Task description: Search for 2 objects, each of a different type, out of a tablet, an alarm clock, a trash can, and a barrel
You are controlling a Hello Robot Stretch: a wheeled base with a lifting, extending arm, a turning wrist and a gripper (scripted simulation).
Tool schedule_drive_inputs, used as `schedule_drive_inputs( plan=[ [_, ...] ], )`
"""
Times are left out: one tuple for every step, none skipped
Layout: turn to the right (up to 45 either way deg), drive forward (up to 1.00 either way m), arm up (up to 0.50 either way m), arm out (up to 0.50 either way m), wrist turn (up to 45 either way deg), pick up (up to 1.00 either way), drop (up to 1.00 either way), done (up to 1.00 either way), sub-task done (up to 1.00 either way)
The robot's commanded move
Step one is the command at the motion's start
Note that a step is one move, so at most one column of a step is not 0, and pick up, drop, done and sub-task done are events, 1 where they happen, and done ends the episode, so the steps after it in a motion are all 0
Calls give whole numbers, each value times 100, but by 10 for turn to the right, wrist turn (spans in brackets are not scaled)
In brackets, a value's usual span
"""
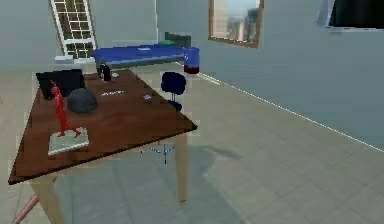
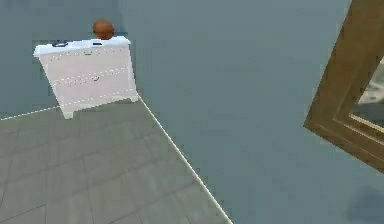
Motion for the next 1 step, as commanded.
schedule_drive_inputs(
  plan=[
    [420,0,0,0,0,0,0,0,0]
  ],
)
